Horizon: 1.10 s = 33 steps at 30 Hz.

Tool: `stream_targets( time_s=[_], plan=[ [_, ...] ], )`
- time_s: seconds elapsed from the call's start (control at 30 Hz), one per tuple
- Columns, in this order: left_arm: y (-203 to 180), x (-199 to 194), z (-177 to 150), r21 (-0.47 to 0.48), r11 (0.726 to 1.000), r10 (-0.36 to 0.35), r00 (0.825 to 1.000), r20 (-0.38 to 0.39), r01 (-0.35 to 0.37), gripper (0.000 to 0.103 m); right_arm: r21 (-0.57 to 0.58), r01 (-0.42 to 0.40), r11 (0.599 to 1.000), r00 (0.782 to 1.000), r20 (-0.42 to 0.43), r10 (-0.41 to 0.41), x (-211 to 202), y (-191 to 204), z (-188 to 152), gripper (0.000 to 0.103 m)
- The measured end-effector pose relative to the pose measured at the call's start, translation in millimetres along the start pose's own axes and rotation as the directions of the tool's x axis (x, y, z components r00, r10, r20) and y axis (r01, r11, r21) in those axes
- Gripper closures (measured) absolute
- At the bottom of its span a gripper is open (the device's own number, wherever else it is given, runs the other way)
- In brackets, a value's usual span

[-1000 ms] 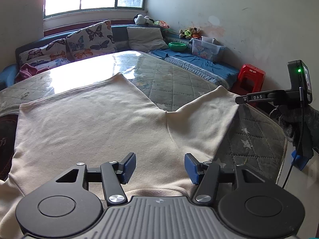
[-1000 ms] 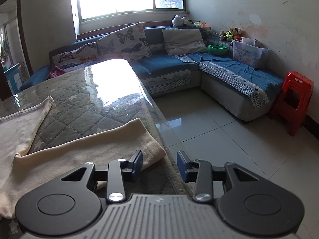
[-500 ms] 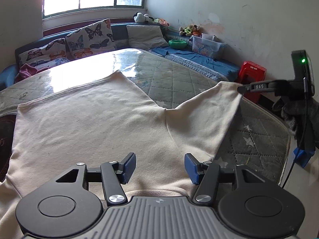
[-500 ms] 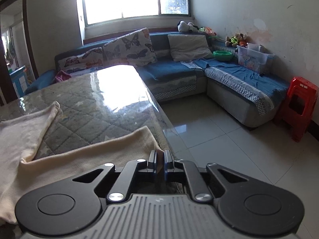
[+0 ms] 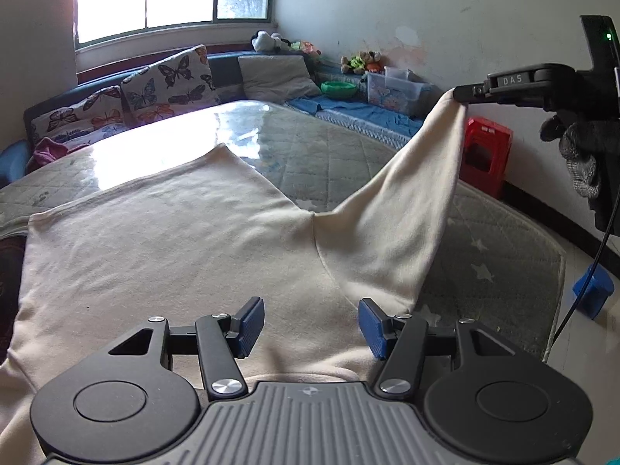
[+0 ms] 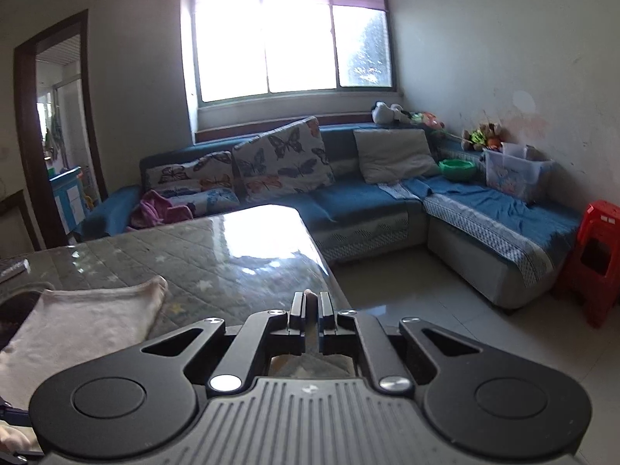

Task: Fold clothes
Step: 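Grasp the shirt side with the right gripper and fold it over the body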

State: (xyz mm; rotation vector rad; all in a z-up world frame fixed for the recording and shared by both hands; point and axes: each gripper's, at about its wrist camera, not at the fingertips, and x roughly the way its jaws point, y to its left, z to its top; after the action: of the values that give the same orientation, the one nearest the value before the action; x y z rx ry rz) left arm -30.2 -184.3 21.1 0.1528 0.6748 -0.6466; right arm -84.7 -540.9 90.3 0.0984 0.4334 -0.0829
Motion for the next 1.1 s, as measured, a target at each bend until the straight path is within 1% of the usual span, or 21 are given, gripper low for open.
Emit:
stream_targets(
  time_s=[0.07,0.17,0.37,0.43,0.57,0.67,0.73,0.8,0.83,0.87,0.93,0.97,1.07,1.1],
  plan=[
    [8.9,-11.5,0.6,-0.029,1.000,0.007,1.000,0.028,-0.007,0.046,-0.030,-0.030,0.999,0.999,0.022,0.031,-6.7,13.5,11.9,0.098],
    [27.0,-30.9,-1.1,-0.079,0.996,0.038,0.997,0.068,-0.032,0.046,-0.085,-0.089,0.992,0.995,0.048,0.093,-16.7,40.4,29.7,0.098],
    [66.1,-64.5,-18.6,-0.169,0.980,0.120,0.987,0.103,-0.102,0.046,-0.209,-0.213,0.955,0.973,0.046,0.227,-20.1,110.1,47.6,0.098],
    [76.4,-73.7,-26.6,-0.194,0.974,0.140,0.985,0.106,-0.117,0.046,-0.255,-0.274,0.927,0.957,0.022,0.289,-16.8,146.2,46.7,0.098],
    [94.9,-90.7,-41.7,-0.248,0.958,0.174,0.978,0.114,-0.141,0.046,-0.316,-0.369,0.874,0.925,-0.034,0.379,-8.8,202.9,38.4,0.098],
    [107.3,-101.6,-51.8,-0.292,0.944,0.195,0.974,0.119,-0.153,0.046,-0.349,-0.436,0.830,0.898,-0.106,0.427,2.8,243.3,22.9,0.098],
    [113.1,-108.3,-58.2,-0.314,0.936,0.208,0.971,0.121,-0.161,0.046,-0.367,-0.461,0.808,0.886,-0.145,0.440,8.2,263.1,11.1,0.098],
    [117.9,-114.6,-63.8,-0.331,0.928,0.221,0.968,0.121,-0.170,0.046,-0.377,-0.509,0.774,0.861,-0.219,0.460,17.3,291.6,-11.2,0.098],
    [119.9,-117.2,-65.8,-0.338,0.925,0.226,0.967,0.120,-0.175,0.046,-0.379,-0.520,0.766,0.854,-0.237,0.463,20.7,298.2,-16.3,0.098],
    [121.5,-119.6,-67.6,-0.344,0.922,0.232,0.965,0.120,-0.179,0.046,-0.383,-0.545,0.746,0.838,-0.279,0.469,23.4,309.7,-30.2,0.098],
    [124.1,-123.2,-70.4,-0.353,0.917,0.241,0.963,0.119,-0.186,0.046,-0.388,-0.573,0.722,0.818,-0.322,0.476,26.1,320.1,-44.4,0.098],
    [125.5,-124.6,-71.4,-0.357,0.915,0.243,0.963,0.119,-0.187,0.046,-0.394,-0.593,0.702,0.803,-0.354,0.480,28.3,326.5,-53.8,0.098],
    [126.0,-123.4,-69.6,-0.361,0.914,0.241,0.963,0.119,-0.184,0.046,-0.387,-0.638,0.666,0.765,-0.414,0.493,25.9,329.9,-70.7,0.097],
    [125.3,-122.4,-68.3,-0.361,0.915,0.239,0.964,0.119,-0.182,0.046,-0.382,-0.649,0.658,0.755,-0.428,0.496,25.2,329.9,-72.3,0.095]
  ],
)
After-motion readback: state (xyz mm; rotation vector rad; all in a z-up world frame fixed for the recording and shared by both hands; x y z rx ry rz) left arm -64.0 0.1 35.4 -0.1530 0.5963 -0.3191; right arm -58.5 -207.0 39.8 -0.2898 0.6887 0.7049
